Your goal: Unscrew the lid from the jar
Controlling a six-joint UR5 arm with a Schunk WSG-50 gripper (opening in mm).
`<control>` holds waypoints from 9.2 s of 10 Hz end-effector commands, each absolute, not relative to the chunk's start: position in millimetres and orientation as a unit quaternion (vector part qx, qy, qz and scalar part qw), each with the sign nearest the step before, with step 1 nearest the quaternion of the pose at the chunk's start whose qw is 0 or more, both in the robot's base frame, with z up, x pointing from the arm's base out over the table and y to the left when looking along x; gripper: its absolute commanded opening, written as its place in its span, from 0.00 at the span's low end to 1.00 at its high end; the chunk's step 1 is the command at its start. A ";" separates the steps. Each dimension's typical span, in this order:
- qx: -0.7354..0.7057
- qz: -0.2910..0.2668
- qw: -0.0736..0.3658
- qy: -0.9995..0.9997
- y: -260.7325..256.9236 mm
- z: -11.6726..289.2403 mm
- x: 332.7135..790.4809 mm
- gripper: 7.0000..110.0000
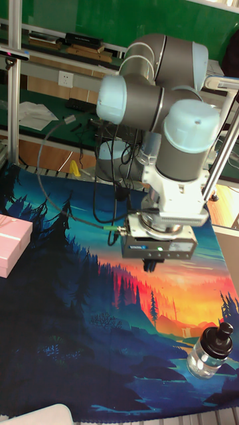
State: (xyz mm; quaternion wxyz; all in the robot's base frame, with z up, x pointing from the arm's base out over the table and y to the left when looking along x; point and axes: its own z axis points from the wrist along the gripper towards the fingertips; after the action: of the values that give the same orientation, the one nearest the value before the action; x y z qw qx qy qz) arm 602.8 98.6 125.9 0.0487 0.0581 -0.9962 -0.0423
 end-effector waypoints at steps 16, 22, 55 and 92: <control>0.090 -0.018 0.036 -0.995 84.8 88.6 647.2 0.00; 0.181 0.000 -0.005 -0.983 77.8 87.8 668.2 0.00; 0.362 -0.042 -0.021 -0.931 193.8 128.4 734.7 0.00; 0.358 -0.086 -0.044 -0.929 241.5 127.3 720.0 0.15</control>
State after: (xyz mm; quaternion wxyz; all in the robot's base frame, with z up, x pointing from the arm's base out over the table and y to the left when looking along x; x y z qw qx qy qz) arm 722.2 242.2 127.2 -0.0495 0.3722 -0.9228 -0.0864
